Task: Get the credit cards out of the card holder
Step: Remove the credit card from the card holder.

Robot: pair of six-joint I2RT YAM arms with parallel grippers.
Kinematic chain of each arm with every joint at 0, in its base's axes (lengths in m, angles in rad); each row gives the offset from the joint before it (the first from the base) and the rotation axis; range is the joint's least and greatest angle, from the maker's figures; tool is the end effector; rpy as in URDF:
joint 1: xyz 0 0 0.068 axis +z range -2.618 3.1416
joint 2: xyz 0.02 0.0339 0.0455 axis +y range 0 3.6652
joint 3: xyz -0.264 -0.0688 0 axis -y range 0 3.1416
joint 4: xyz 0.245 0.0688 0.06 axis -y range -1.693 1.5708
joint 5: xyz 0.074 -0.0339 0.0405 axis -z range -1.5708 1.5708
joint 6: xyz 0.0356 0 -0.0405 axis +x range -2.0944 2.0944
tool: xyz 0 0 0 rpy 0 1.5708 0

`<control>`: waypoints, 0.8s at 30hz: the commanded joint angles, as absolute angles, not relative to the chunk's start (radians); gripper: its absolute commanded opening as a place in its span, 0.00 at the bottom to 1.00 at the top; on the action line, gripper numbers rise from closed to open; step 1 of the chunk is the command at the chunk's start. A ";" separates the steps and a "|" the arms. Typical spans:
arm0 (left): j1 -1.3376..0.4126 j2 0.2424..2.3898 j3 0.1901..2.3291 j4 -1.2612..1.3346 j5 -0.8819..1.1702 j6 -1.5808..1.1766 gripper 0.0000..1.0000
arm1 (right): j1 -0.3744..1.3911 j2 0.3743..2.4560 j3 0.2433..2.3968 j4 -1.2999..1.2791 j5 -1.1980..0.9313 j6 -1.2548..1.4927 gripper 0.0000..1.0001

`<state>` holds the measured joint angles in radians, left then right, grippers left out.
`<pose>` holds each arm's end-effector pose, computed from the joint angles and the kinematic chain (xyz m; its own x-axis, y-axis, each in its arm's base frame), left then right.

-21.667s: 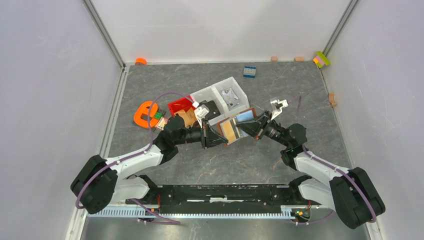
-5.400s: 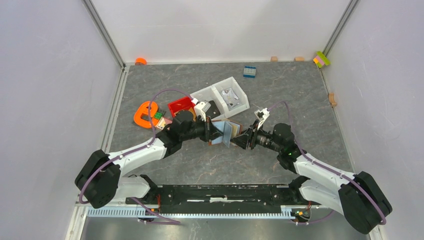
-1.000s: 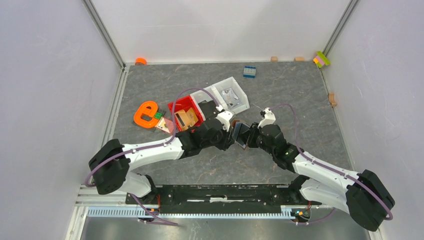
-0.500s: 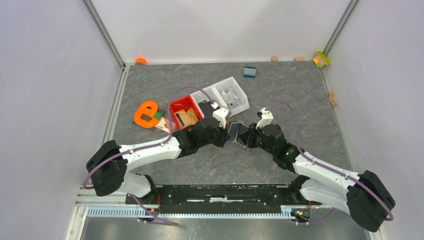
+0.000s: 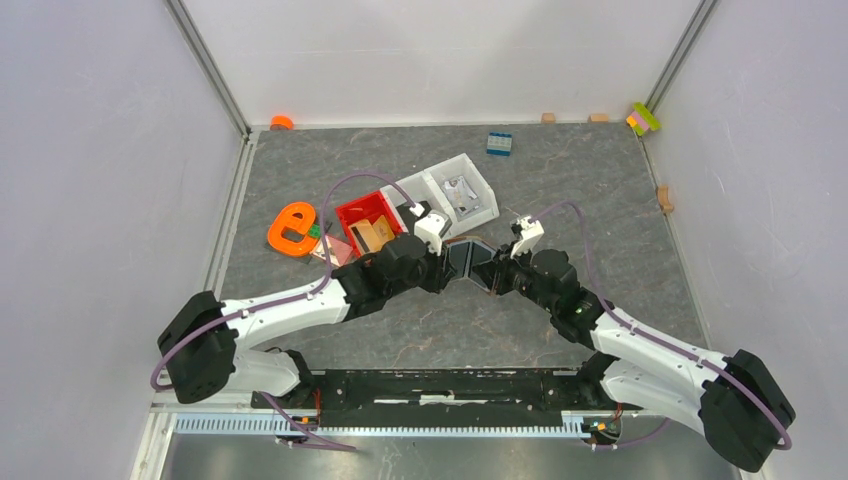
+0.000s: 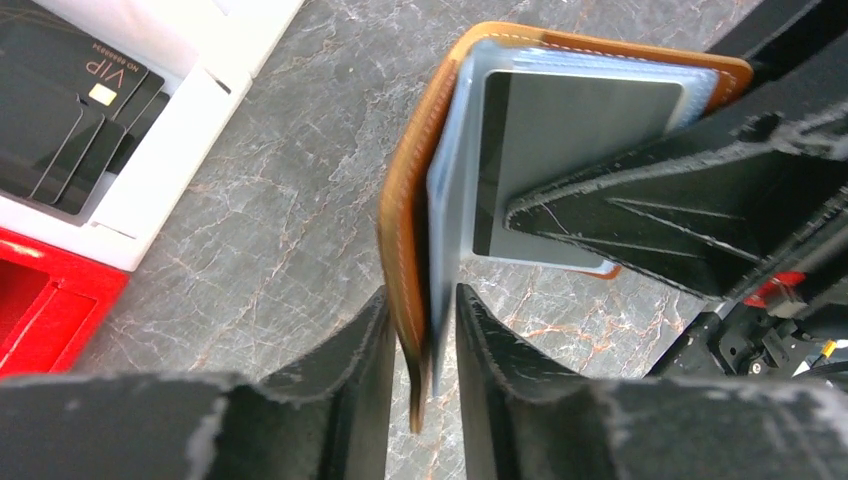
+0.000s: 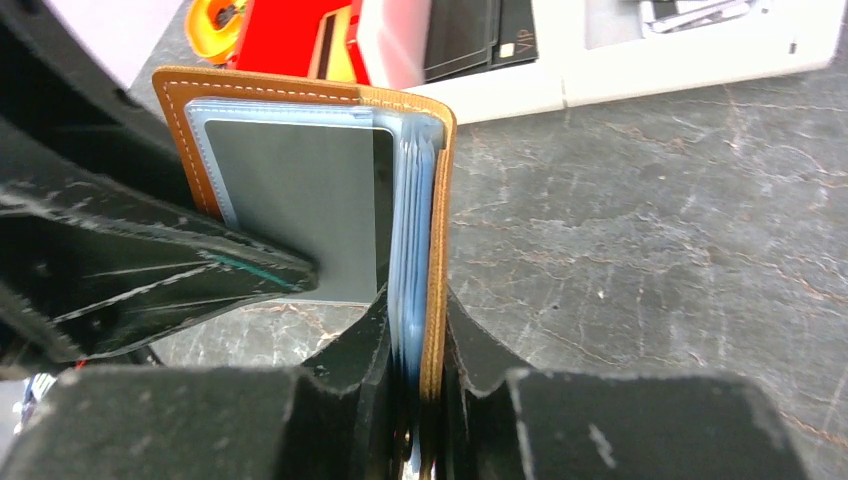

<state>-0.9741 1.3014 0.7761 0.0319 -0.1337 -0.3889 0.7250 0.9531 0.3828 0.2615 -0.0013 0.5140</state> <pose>0.1658 -0.2356 0.2453 -0.5321 0.1145 -0.8389 0.5966 0.7537 -0.2755 0.1573 0.1394 0.2136 -0.5246 0.1921 -0.8294 -0.4664 0.7502 0.4688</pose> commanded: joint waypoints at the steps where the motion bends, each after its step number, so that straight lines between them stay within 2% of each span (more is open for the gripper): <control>1: -0.966 1.290 0.770 0.074 -0.135 -0.390 0.37 | 0.730 0.927 0.373 0.370 -0.074 0.481 0.11; 3: -0.966 1.296 0.774 0.072 -0.124 -0.387 0.35 | 0.730 0.926 0.371 0.377 -0.085 0.482 0.11; 6: -0.966 1.292 0.774 0.071 -0.122 -0.384 0.19 | 0.729 0.923 0.367 0.382 -0.086 0.481 0.11; 10: -0.966 1.257 0.750 0.092 -0.137 -0.385 0.05 | 0.728 0.923 0.376 0.340 -0.024 0.478 0.18; 12: -0.966 1.244 0.738 0.103 -0.138 -0.390 0.02 | 0.729 0.923 0.388 0.289 0.041 0.472 0.22; 17: -0.965 1.242 0.739 0.104 -0.125 -0.394 0.02 | 0.728 0.880 0.394 0.176 0.243 0.484 0.64; 20: -0.962 1.252 0.745 0.100 -0.121 -0.399 0.02 | 0.729 0.828 0.386 0.164 0.279 0.477 0.66; 24: -0.955 1.262 0.752 0.094 -0.109 -0.412 0.02 | 0.728 0.711 0.306 0.302 0.171 0.427 0.60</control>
